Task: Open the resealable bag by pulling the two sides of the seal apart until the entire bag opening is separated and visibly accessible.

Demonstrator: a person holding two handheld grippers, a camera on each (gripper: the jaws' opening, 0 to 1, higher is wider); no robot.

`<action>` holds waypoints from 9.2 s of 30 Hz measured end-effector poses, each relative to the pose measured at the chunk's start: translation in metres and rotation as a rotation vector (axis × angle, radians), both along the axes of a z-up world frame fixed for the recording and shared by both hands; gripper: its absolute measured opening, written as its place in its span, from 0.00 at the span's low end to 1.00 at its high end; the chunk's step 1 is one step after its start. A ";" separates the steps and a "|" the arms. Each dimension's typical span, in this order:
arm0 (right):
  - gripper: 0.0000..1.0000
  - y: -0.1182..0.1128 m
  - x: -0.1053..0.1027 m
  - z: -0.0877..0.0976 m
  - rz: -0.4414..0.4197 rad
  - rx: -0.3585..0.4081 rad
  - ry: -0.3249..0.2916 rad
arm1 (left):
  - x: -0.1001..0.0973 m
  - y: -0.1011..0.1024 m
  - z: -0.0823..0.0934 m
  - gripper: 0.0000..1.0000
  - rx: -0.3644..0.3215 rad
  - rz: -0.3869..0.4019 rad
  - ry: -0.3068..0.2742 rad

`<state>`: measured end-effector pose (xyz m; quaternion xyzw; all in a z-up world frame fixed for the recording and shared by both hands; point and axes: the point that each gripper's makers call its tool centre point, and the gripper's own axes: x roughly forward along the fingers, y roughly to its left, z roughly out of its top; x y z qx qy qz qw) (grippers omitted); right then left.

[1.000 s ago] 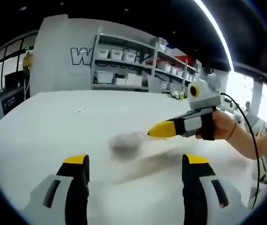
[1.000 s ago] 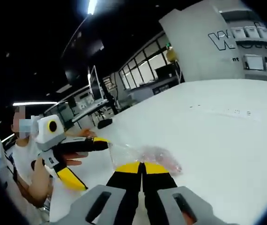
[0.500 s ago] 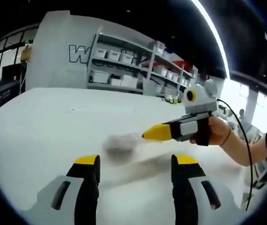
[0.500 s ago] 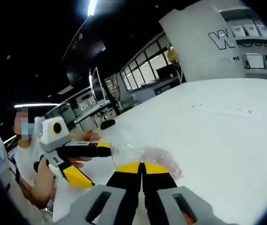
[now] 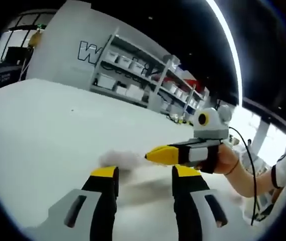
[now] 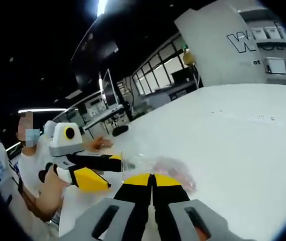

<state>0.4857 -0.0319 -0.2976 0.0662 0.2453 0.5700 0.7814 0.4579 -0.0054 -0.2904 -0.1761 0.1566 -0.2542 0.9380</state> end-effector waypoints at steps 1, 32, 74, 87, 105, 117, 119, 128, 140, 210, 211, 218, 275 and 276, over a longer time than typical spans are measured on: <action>0.00 0.001 -0.001 -0.001 0.004 -0.002 0.002 | 0.000 -0.002 0.000 0.39 -0.003 -0.002 0.001; 0.00 0.007 -0.013 0.003 0.037 -0.002 0.001 | 0.000 0.005 0.004 0.14 -0.170 0.004 0.004; 0.04 0.011 -0.057 0.010 0.216 -0.062 -0.199 | -0.010 -0.003 -0.001 0.01 -0.093 -0.039 0.002; 0.01 0.011 -0.054 0.006 0.230 -0.144 -0.261 | -0.015 -0.006 -0.001 0.01 -0.042 -0.069 -0.004; 0.00 0.009 -0.052 0.004 0.233 -0.149 -0.272 | -0.017 -0.006 -0.002 0.01 -0.005 -0.077 0.003; 0.00 0.005 -0.054 0.007 0.222 -0.122 -0.261 | -0.016 -0.011 -0.005 0.06 -0.097 -0.076 0.047; 0.00 0.005 -0.055 0.008 0.224 -0.120 -0.260 | -0.016 -0.012 -0.005 0.06 -0.131 -0.081 0.058; 0.00 0.004 -0.056 0.011 0.230 -0.101 -0.241 | -0.019 -0.015 -0.002 0.01 -0.164 -0.113 0.045; 0.00 0.005 -0.058 0.009 0.279 -0.140 -0.353 | -0.020 -0.015 -0.002 0.00 -0.089 -0.130 0.021; 0.00 -0.006 -0.057 0.009 0.152 -0.270 -0.556 | -0.032 -0.024 -0.010 0.00 -0.040 -0.184 0.082; 0.00 -0.006 -0.055 0.011 0.142 -0.268 -0.563 | -0.032 -0.024 -0.011 0.00 -0.040 -0.183 0.085; 0.00 -0.009 -0.052 0.016 0.125 -0.263 -0.569 | -0.033 -0.025 -0.012 0.00 -0.034 -0.186 0.089; 0.00 -0.015 -0.047 0.020 0.068 -0.234 -0.532 | -0.042 -0.011 -0.016 0.02 0.069 -0.060 0.199; 0.00 -0.015 -0.047 0.020 0.071 -0.236 -0.530 | -0.042 -0.011 -0.015 0.02 0.071 -0.063 0.196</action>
